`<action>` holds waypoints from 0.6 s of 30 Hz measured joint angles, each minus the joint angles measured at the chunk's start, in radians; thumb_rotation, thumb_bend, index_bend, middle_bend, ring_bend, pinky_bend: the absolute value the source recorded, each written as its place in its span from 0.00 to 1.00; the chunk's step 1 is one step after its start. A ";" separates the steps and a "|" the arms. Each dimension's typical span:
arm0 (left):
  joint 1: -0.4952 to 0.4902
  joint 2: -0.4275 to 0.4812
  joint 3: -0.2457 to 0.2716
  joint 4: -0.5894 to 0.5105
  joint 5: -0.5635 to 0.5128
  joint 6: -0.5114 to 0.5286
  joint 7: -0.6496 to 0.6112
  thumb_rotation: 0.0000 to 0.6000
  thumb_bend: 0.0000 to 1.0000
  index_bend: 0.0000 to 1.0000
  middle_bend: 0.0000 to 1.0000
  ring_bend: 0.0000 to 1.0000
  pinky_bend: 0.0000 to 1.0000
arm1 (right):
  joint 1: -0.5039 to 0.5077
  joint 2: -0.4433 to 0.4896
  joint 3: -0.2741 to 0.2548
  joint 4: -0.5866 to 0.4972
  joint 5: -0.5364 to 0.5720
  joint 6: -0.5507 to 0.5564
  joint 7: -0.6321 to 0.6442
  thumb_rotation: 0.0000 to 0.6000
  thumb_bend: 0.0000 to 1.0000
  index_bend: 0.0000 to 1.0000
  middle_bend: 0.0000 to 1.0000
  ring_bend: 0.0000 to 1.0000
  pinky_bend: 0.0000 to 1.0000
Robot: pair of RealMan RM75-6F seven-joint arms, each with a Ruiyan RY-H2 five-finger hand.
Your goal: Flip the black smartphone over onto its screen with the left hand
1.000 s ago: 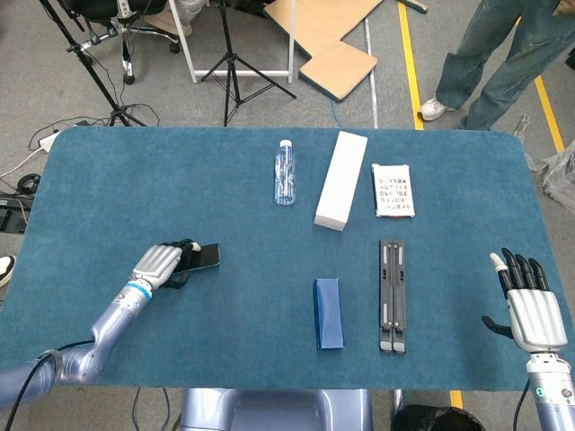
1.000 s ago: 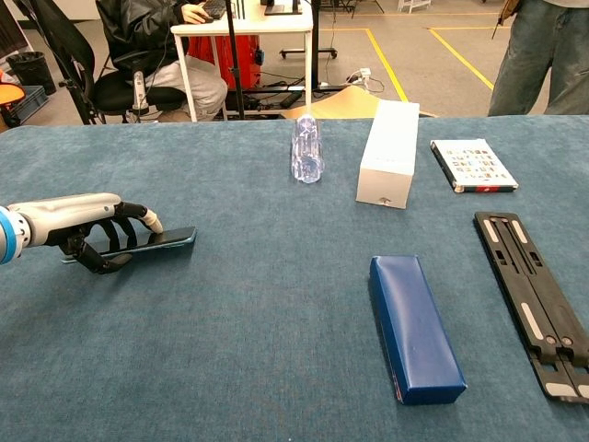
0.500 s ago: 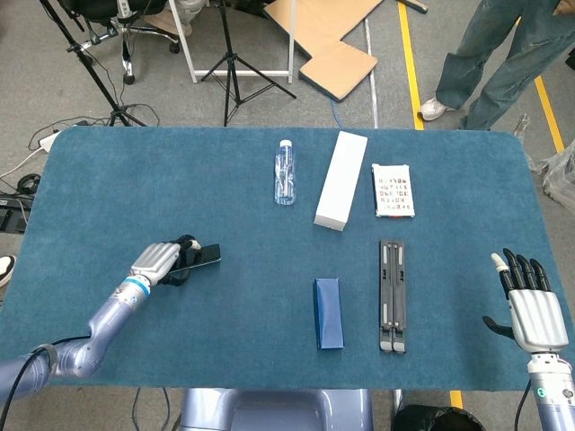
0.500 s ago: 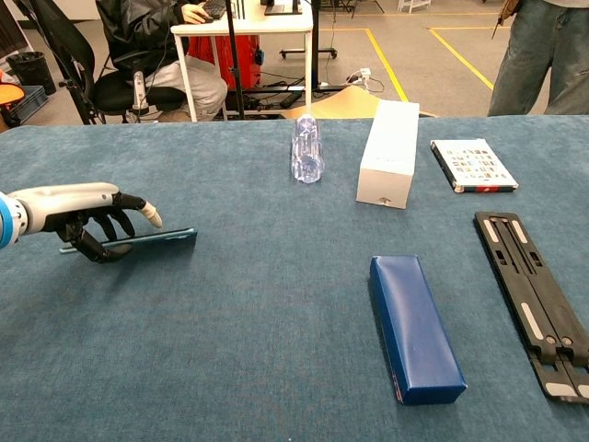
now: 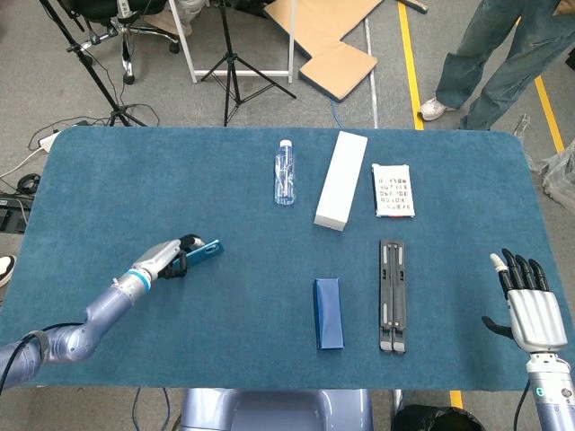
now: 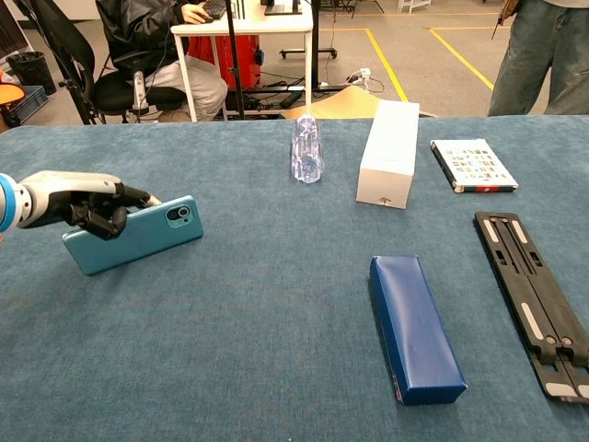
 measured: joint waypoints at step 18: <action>-0.026 -0.174 0.041 0.293 0.017 0.177 0.108 1.00 1.00 0.13 0.00 0.00 0.07 | 0.004 0.001 0.001 -0.002 0.001 -0.007 0.020 1.00 0.00 0.00 0.00 0.00 0.00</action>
